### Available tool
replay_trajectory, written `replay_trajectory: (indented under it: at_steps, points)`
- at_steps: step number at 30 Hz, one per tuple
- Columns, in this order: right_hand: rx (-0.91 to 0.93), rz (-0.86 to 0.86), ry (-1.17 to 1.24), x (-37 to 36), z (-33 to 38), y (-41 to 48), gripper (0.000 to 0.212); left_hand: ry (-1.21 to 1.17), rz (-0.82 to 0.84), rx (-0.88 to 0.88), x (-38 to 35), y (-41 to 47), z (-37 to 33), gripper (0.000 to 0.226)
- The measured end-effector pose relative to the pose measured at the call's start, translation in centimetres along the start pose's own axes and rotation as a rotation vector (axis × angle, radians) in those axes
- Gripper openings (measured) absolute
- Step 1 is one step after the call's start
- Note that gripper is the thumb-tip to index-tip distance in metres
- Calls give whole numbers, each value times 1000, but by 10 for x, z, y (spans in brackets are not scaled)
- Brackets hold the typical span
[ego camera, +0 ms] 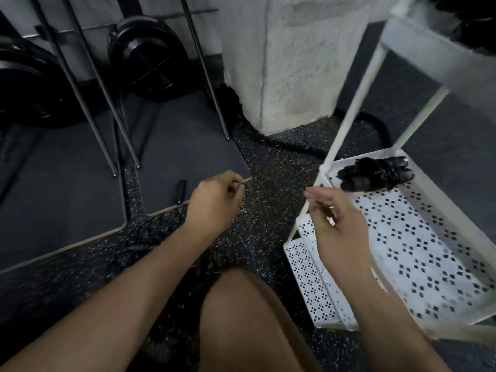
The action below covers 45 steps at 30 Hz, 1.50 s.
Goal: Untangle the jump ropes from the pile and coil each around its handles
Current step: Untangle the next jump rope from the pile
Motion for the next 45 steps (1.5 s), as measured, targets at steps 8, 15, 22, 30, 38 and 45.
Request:
replay_trajectory:
  at_steps: [8,15,22,30,38,45]
  points:
    - [-150,627,-39,-132,-34,6,16,8,102,456,19,-55,137,14]
    - [-343,960,-85,-251,-94,-18,13,-53,282,669,-21,-108,237,15]
    - [-319,1103,-214,-329,-161,-53,14,-16,385,727,-93,-153,312,16]
    - [-282,1158,-348,-385,-196,-81,13,286,531,690,-140,-173,379,47]
    - [-101,1148,-475,-427,-208,-104,27,548,568,587,-156,-190,414,44]
    - [230,1265,-646,-448,-220,-111,43,625,607,583,-156,-187,431,38]
Point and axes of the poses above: each hand's wrist, its own y-axis towards the middle knuckle, its own x-axis out of the back of the hand, z = x × y, the point moved 1 cm from there along y, towards the middle knuckle, and after that the axes turned 15 degrees about -y, right-handed, at the moved point
